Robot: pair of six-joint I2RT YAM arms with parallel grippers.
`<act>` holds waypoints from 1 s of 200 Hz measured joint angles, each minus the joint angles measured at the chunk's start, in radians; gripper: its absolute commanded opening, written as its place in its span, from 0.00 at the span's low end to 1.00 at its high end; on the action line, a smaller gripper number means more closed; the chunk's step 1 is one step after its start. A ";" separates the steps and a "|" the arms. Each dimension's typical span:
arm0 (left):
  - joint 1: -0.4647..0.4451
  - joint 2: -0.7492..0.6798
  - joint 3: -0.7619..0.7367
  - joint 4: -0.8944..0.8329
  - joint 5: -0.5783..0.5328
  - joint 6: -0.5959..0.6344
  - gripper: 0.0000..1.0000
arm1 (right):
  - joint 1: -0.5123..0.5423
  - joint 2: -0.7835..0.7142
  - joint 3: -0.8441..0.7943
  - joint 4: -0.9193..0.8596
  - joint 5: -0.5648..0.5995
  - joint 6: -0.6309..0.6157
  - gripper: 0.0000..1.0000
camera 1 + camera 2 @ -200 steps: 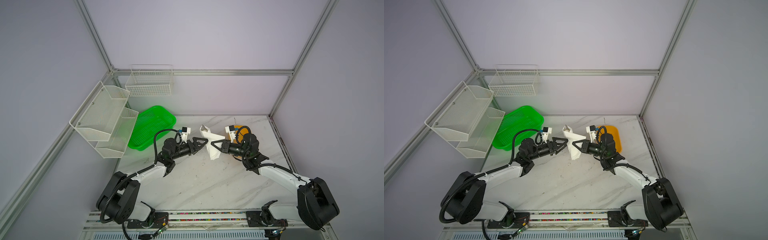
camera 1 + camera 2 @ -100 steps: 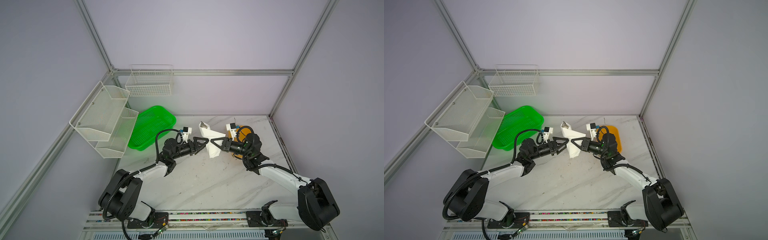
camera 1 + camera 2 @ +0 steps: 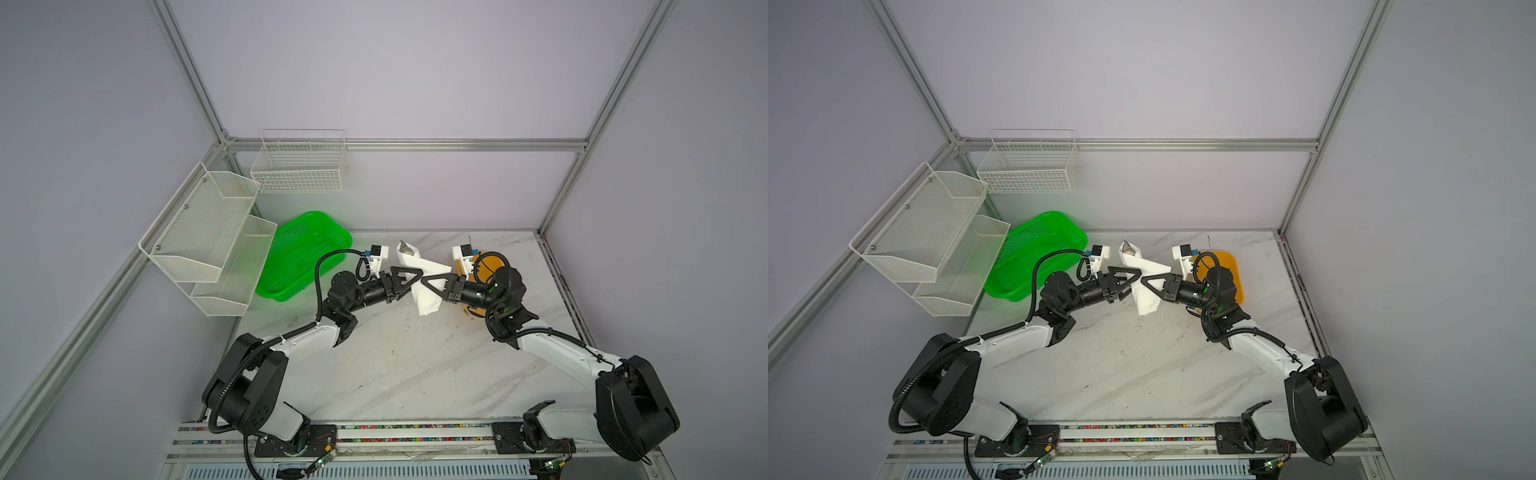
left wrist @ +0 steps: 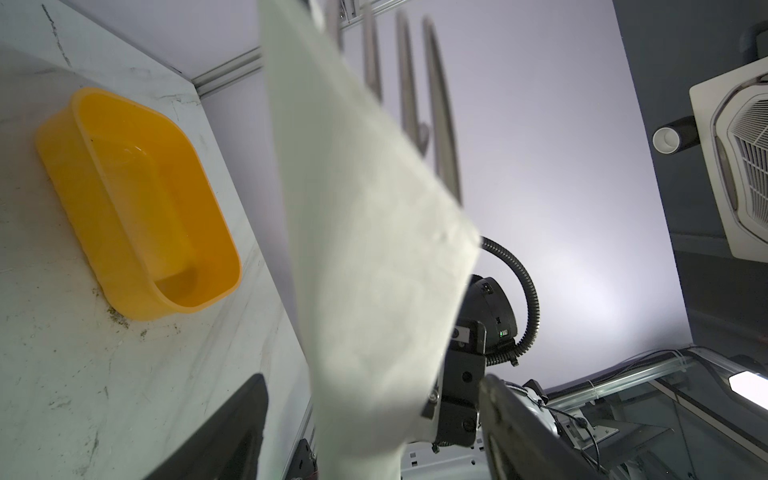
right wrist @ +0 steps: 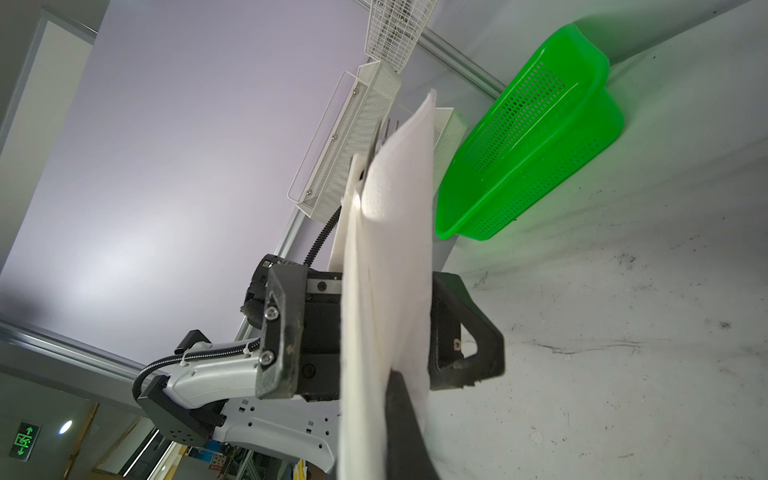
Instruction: Place the utensils on the paper napkin and roll it up
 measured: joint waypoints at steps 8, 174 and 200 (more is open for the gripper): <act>-0.002 0.005 0.002 0.004 0.000 -0.002 0.71 | 0.000 0.000 0.000 0.005 -0.003 0.002 0.06; -0.010 0.012 0.003 0.019 -0.029 -0.001 0.31 | 0.000 0.000 -0.006 0.008 -0.004 0.011 0.06; -0.010 0.012 0.003 0.019 -0.039 0.002 0.29 | 0.000 0.000 -0.006 0.008 -0.004 0.011 0.06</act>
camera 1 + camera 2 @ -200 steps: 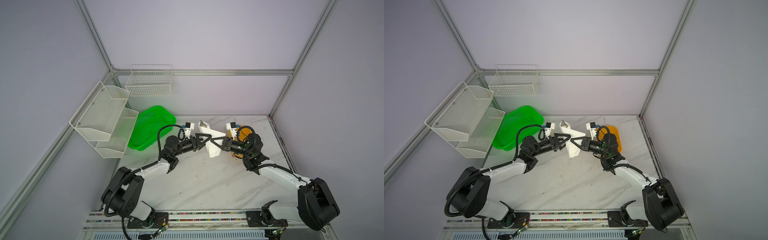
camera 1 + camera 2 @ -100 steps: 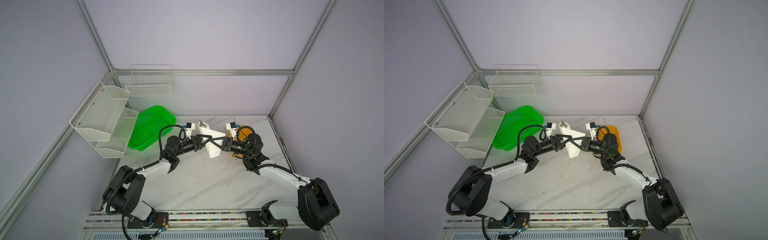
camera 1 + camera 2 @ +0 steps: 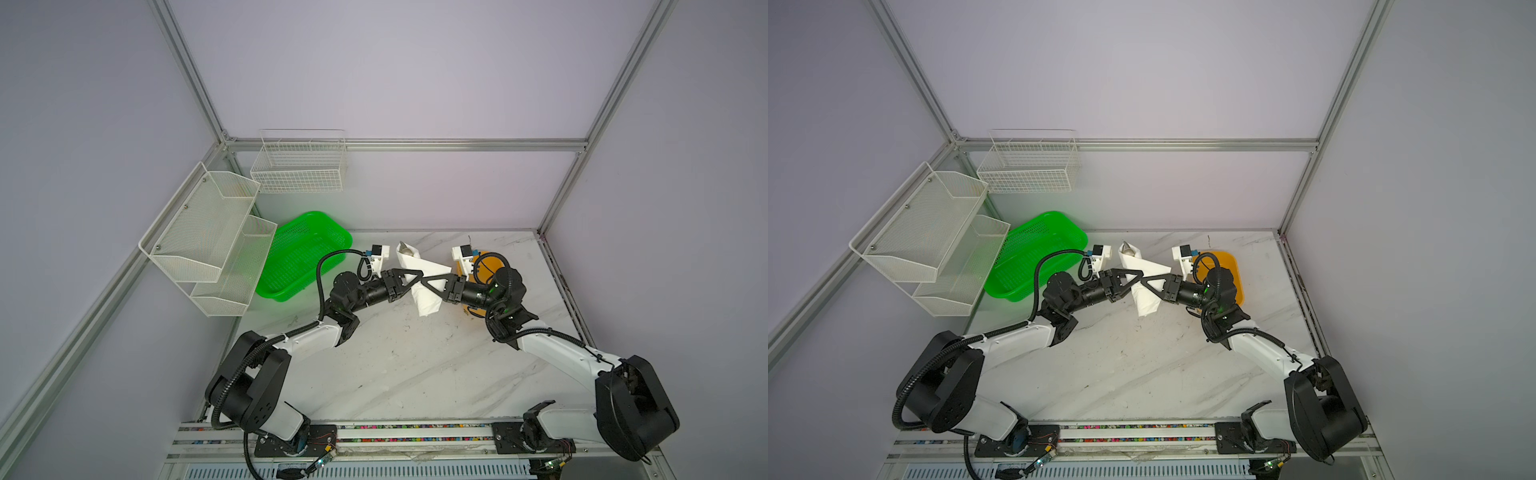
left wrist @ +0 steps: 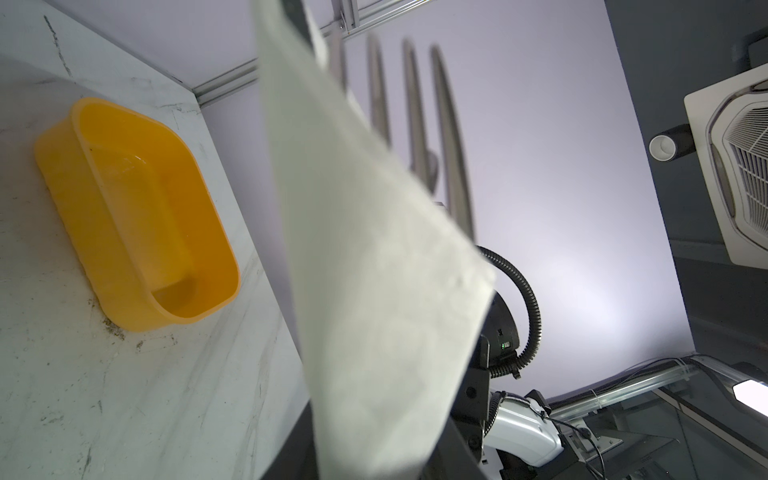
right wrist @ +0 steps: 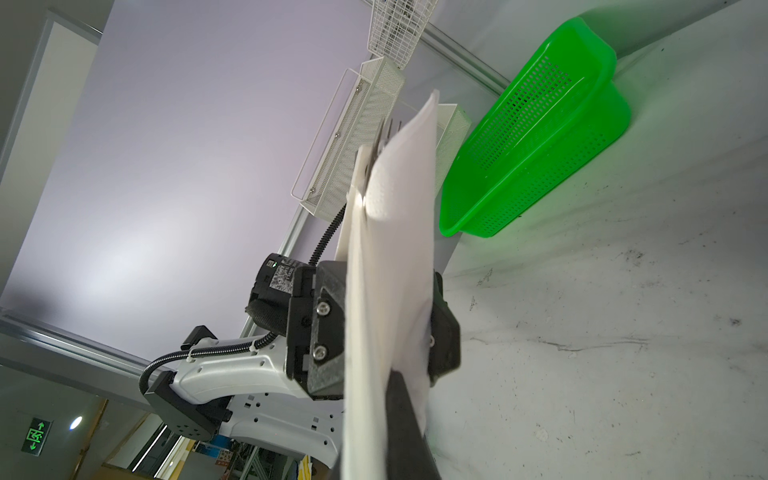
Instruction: Place the utensils on the paper napkin and roll it up
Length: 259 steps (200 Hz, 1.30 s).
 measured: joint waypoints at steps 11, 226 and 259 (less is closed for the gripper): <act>0.000 0.000 0.000 0.000 -0.003 0.001 0.29 | 0.000 0.000 -0.002 0.001 0.000 0.000 0.06; -0.001 0.000 0.000 0.034 -0.006 0.016 0.19 | 0.000 0.000 -0.003 0.012 -0.035 -0.005 0.11; -0.001 0.000 0.000 0.033 -0.006 0.016 0.17 | 0.000 0.000 -0.003 0.012 -0.027 -0.005 0.17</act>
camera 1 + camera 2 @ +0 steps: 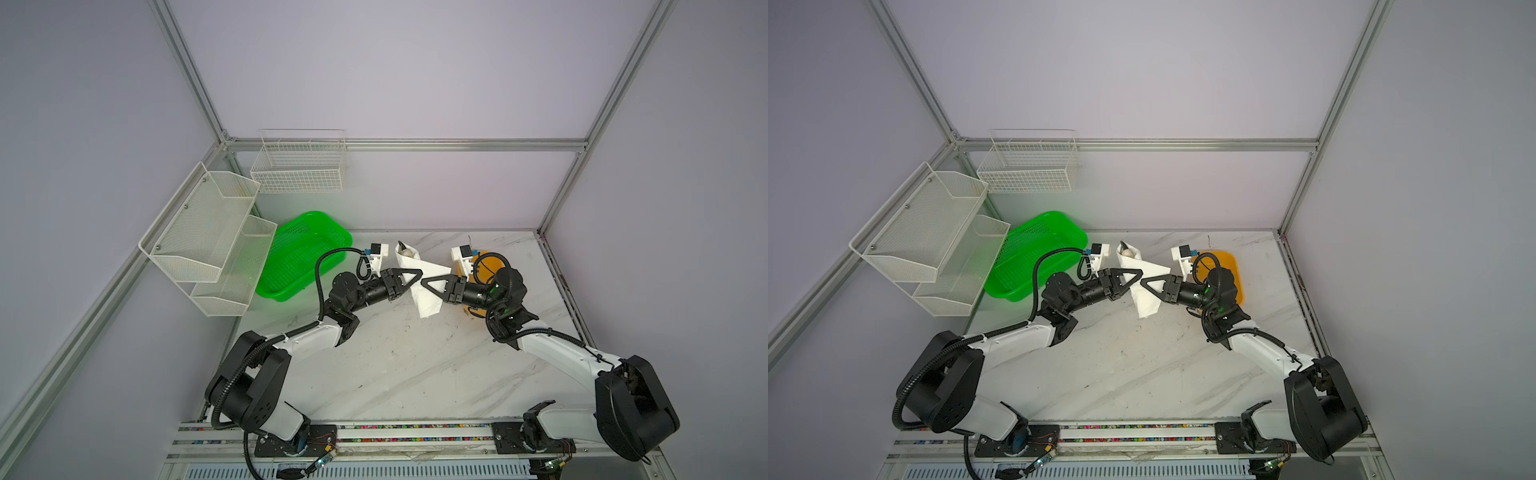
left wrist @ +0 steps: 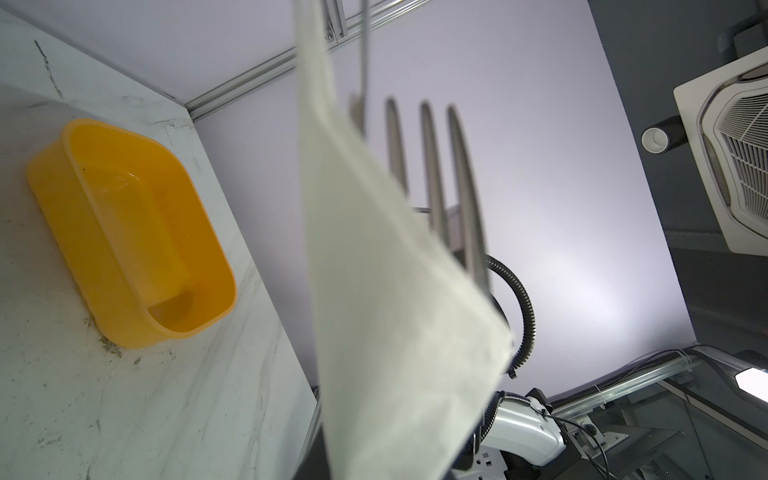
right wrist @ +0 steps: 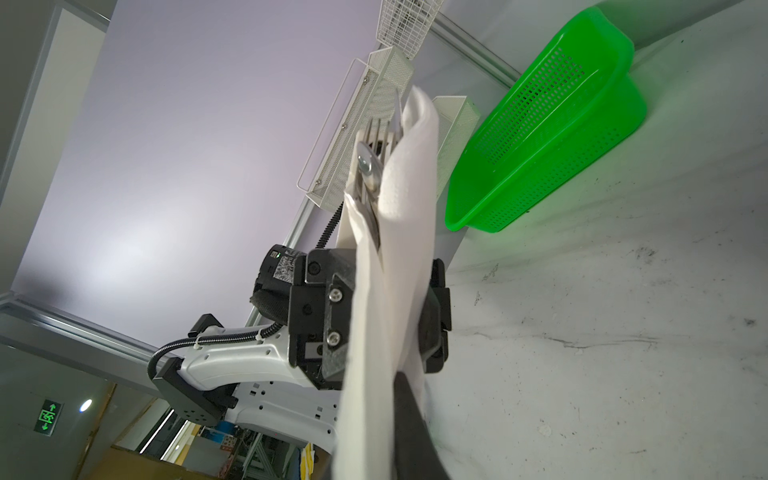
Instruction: Place the utensils on the paper napkin and roll it up
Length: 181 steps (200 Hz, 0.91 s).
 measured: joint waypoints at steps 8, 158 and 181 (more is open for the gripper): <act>0.000 0.000 0.000 0.000 0.000 0.000 0.17 | 0.000 -0.001 0.000 0.000 0.003 -0.002 0.19; 0.000 -0.003 0.000 0.006 -0.004 0.000 0.17 | -0.054 -0.137 0.020 -0.424 0.146 -0.203 0.33; 0.000 -0.003 0.000 0.006 -0.004 0.000 0.17 | -0.054 -0.142 0.046 -0.481 0.153 -0.221 0.39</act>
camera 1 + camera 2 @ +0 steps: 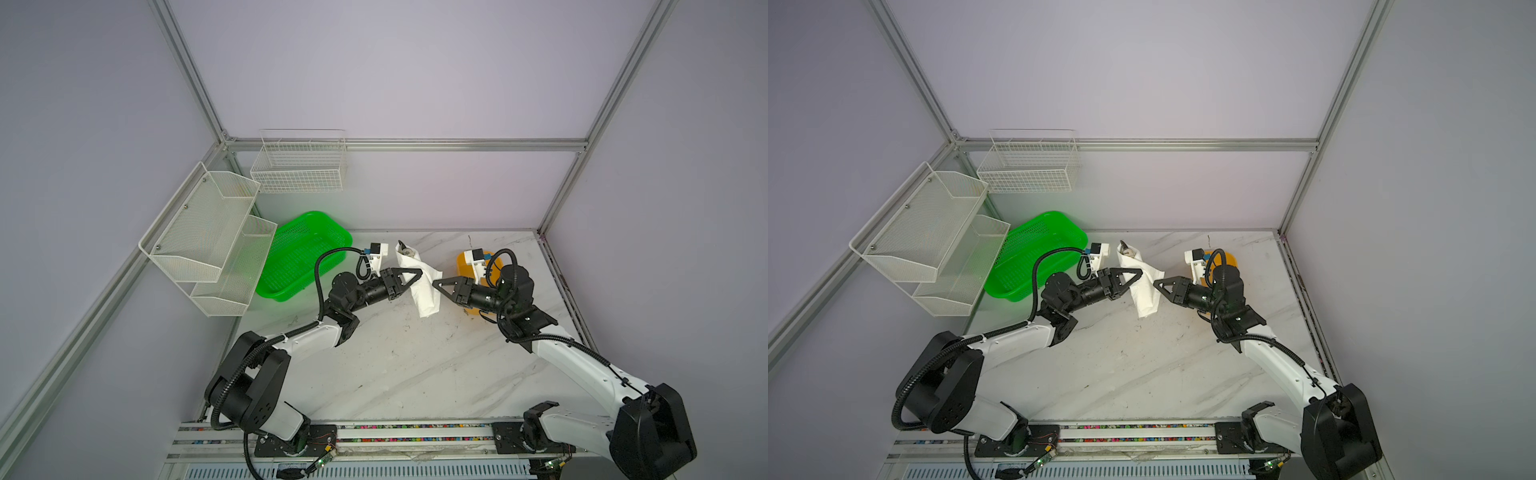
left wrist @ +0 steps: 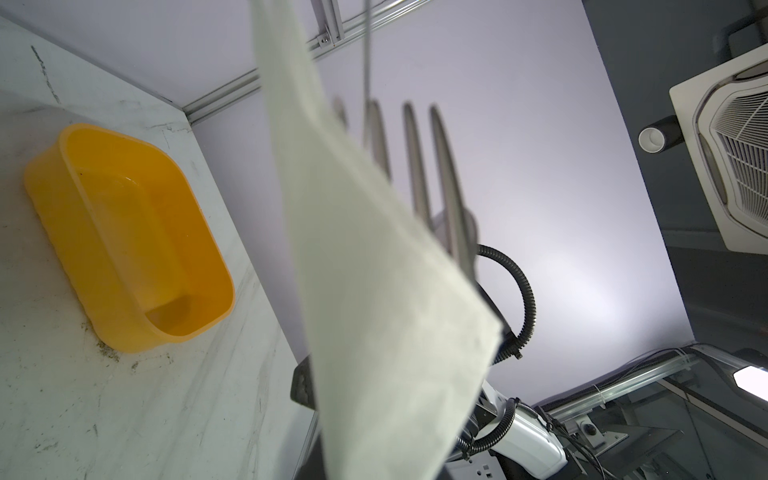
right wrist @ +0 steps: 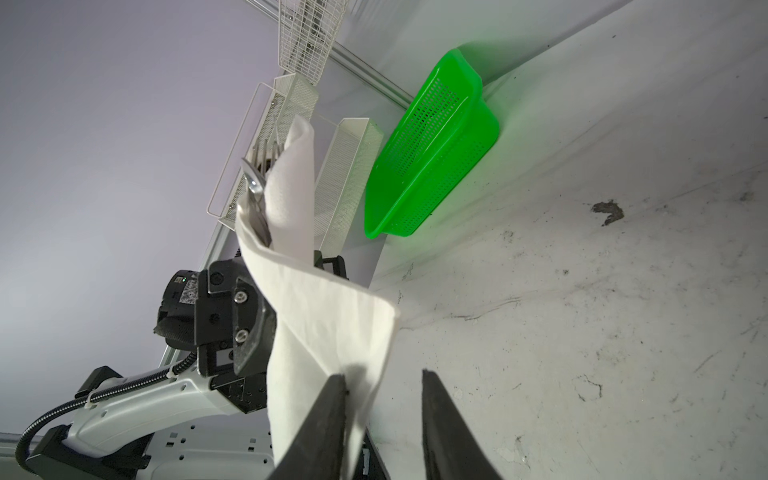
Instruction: Place the utensils on the paper napkin and roll it up
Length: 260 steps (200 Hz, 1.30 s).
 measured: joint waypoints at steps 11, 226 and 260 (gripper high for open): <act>0.000 0.000 0.000 0.000 -0.002 0.001 0.17 | 0.000 -0.013 0.018 -0.039 0.012 -0.008 0.41; 0.000 -0.038 0.000 -0.116 -0.018 0.053 0.17 | 0.092 -0.022 0.179 -0.251 0.123 -0.126 0.36; 0.000 -0.038 0.000 -0.115 -0.018 0.052 0.17 | 0.092 -0.008 0.172 -0.255 0.138 -0.127 0.37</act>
